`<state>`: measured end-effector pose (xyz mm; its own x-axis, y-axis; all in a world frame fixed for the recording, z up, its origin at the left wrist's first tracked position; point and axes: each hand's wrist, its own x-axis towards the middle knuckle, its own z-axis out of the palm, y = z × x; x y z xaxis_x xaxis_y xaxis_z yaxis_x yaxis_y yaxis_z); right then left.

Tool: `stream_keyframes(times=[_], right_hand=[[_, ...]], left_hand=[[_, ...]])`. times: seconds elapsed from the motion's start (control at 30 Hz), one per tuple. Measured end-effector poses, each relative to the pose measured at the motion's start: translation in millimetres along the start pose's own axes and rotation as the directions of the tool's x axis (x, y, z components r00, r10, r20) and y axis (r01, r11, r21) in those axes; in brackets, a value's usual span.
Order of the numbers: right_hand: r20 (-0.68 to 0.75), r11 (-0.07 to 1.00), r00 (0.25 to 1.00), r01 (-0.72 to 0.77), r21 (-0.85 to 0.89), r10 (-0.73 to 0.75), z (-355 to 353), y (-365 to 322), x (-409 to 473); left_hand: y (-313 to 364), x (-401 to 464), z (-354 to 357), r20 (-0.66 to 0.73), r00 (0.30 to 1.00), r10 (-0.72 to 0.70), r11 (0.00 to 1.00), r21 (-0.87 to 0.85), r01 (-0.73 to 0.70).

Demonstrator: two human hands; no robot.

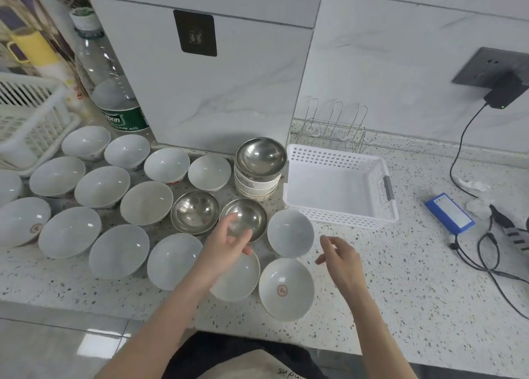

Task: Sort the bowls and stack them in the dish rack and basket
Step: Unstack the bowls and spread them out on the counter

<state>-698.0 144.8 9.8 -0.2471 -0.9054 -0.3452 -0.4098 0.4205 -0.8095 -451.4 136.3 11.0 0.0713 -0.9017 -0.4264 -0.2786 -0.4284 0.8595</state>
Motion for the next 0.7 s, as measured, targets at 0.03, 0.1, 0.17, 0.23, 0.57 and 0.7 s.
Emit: stream_keyframes(times=[0.03, 0.1, 0.17, 0.23, 0.57, 0.7], right_hand=[[0.0, 1.0, 1.0, 0.009, 0.016, -0.009, 2.8, -10.7, 4.4], [-0.002, 0.999, 0.999, 0.033, 0.043, -0.033, 10.0, -34.1, 15.1], [-0.003, 0.997, 0.999, 0.051, 0.065, -0.051, 18.9, -59.0, 27.9], [0.007, 0.995, 0.998, 0.057, 0.085, -0.058, 29.1, -83.1, 42.1], [-0.055, 1.0, 0.998, 0.007, -0.022, -0.008, 80.2, -138.5, 86.6], [-0.101, 1.0, 0.995, 0.014, 0.013, -0.013, 83.3, -141.3, 85.7]], left_hand=[[9.0, 12.8, -6.9, -0.036, 0.999, 0.015, 1.0, -0.01, -0.016], [27.2, 36.9, -19.9, -0.089, 0.994, 0.066, 0.998, 0.012, -0.065], [42.7, 57.9, -30.7, -0.102, 0.99, 0.094, 0.995, 0.025, -0.092], [53.1, 75.3, -38.4, -0.096, 0.99, 0.101, 0.995, 0.032, -0.099], [55.1, 95.0, -53.5, -0.051, 0.995, 0.083, 0.997, 0.007, -0.083], [60.0, 93.9, -57.6, -0.062, 0.995, 0.081, 0.995, -0.059, -0.085]])
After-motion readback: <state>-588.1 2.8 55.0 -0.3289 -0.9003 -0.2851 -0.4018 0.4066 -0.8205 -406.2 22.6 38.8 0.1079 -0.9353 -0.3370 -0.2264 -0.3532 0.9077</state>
